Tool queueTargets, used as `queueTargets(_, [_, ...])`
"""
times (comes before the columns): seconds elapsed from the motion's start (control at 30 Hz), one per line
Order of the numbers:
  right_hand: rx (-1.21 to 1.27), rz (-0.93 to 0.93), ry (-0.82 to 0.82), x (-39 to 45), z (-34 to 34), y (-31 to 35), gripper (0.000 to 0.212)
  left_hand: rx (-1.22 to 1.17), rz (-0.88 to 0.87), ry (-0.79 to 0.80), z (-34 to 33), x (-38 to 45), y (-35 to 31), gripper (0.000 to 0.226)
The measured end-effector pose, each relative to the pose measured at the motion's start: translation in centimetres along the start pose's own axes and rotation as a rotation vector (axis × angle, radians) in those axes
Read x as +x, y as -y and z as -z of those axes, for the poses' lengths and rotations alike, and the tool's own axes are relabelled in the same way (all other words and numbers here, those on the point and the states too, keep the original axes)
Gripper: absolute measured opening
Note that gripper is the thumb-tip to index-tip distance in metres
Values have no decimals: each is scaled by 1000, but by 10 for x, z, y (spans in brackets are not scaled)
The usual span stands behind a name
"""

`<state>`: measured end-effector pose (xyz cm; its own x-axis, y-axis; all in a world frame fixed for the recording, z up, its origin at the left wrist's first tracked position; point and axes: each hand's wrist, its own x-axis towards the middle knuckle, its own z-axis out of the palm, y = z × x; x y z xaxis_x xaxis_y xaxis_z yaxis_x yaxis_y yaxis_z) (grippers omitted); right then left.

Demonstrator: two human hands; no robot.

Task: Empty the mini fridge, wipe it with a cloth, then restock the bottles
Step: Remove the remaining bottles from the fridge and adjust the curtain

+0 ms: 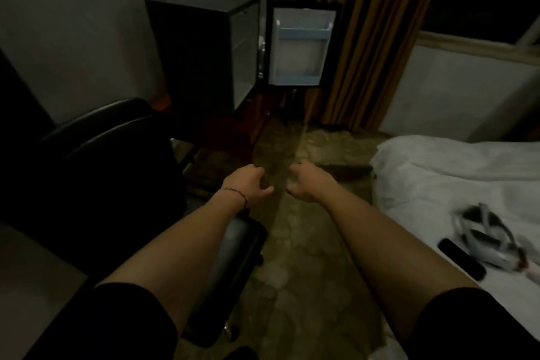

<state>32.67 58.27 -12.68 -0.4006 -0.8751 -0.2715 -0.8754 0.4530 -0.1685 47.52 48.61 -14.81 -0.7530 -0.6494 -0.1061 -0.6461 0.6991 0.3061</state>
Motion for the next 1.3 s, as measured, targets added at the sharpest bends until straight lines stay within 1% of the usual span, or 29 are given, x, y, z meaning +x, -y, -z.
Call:
queueTargets(0.13, [2, -90, 8, 43, 16, -77, 49, 23, -84, 63, -18, 97, -48, 43])
queueTargets(0.27, [-9, -123, 5, 108, 51, -147, 56, 13, -137, 42, -23, 204, -91, 44])
queueTargets(0.43, [9, -160, 21, 201, 94, -221, 58, 25, -167, 60, -15, 330, -130, 44])
queueTargets(0.63, [45, -120, 48, 308, 129, -302, 59, 11, -137, 85, -14, 464, -161, 44])
queueTargets(0.77, [14, -81, 34, 387, 157, -361, 61, -18, -90, 71, -16, 557, -183, 50])
queueTargets(0.97, [-19, -42, 39, 491, 212, -450, 59, -48, -29, 69, -6, 685, -226, 50])
queueTargets(1.1, [-11, -43, 19, 560, 239, -492, 58, -45, -28, 69, 1, 763, -249, 51])
queueTargets(1.3, [-70, 10, 48, 676, 261, -546, 54, -77, 1, 80, -13, 891, -258, 48])
